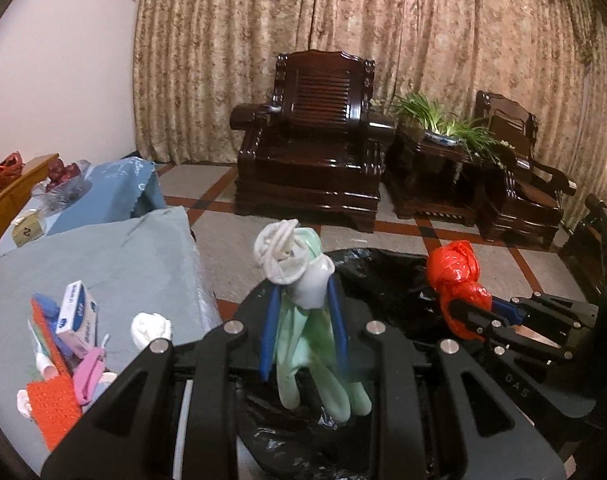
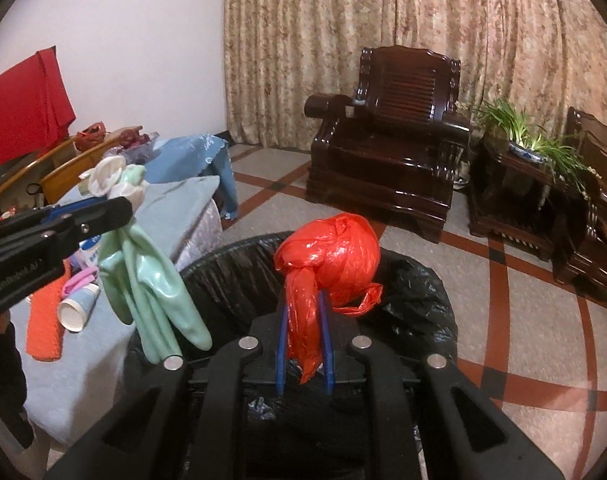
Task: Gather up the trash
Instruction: 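Carry the red bag and green glove over the bin and open both grippers, then grasp the orange foam net with the left gripper while the right gripper grasps the paper cup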
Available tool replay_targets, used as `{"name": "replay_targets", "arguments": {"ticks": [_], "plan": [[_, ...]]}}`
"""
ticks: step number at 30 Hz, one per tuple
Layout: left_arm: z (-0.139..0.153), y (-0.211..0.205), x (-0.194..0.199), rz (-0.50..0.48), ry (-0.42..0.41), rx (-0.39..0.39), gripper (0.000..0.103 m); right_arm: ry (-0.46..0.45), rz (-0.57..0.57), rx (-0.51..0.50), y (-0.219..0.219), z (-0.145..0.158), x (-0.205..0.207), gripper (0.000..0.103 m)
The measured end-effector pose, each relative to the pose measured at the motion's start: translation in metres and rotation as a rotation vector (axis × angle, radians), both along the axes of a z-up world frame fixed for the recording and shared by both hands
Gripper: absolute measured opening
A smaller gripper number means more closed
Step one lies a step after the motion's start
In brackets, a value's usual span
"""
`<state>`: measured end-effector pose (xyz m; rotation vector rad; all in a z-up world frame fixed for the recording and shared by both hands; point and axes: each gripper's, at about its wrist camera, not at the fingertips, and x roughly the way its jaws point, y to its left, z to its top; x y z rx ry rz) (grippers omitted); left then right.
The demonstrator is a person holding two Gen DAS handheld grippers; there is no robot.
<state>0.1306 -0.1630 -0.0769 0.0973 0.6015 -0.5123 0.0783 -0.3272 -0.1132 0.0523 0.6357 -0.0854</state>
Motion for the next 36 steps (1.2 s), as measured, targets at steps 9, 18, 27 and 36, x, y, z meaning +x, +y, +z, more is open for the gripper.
{"name": "replay_targets", "arguments": {"ticks": [9, 18, 27, 36], "plan": [[-0.015, -0.004, 0.011, -0.02, 0.052, -0.002, 0.041, 0.018, -0.014, 0.009, -0.008, -0.009, 0.002, 0.018], [-0.009, 0.017, 0.011, 0.039, 0.018, -0.007, 0.077, -0.012, -0.035, -0.022, -0.004, -0.004, -0.005, 0.082], [0.006, 0.085, 0.0, 0.221, -0.049, 0.032, 0.096, -0.049, 0.0, -0.008, 0.015, 0.007, -0.006, 0.097], [0.009, 0.157, -0.022, 0.381, -0.073, 0.083, 0.096, -0.077, 0.109, 0.02, 0.07, 0.014, 0.002, 0.097]]}}
